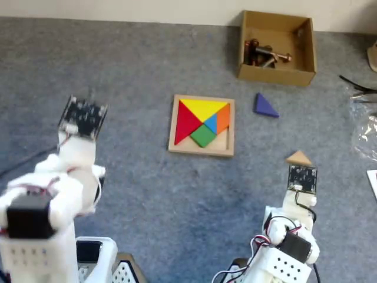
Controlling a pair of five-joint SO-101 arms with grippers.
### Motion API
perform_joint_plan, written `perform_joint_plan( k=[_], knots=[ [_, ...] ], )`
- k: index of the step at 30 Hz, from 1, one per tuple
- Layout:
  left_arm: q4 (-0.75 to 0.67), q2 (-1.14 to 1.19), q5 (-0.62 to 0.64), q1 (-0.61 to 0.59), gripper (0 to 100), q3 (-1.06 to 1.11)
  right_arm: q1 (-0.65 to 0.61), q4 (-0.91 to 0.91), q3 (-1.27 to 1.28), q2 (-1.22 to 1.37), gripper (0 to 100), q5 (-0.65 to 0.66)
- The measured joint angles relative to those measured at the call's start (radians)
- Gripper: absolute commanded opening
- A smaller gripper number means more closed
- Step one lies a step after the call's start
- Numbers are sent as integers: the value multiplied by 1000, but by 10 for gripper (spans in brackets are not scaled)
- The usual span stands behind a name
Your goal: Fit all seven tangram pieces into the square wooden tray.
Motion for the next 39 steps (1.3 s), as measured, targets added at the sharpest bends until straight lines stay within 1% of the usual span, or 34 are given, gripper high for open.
perform_joint_plan(
  k=[7,13,16,20,22,25,31,36,39],
  knots=[
    [0,-213,-17,-2,5,178,0,0,0,0,5,0],
    [0,-321,-97,-2,5,186,0,0,0,0,5,0],
    [-3,-330,-129,-54,5,186,0,0,0,0,5,0],
    [-97,-331,-140,-184,5,252,0,0,0,0,5,0],
    [-141,-331,-141,-226,5,308,0,0,0,0,5,0],
    [-196,-327,-141,-233,5,374,0,0,0,0,5,0],
    [-293,-330,-141,-241,5,382,0,0,0,0,5,0],
    [-305,-348,-141,-241,5,391,0,0,0,0,5,0],
    [-305,-445,-141,-241,5,391,0,0,0,0,5,0]
  ],
)
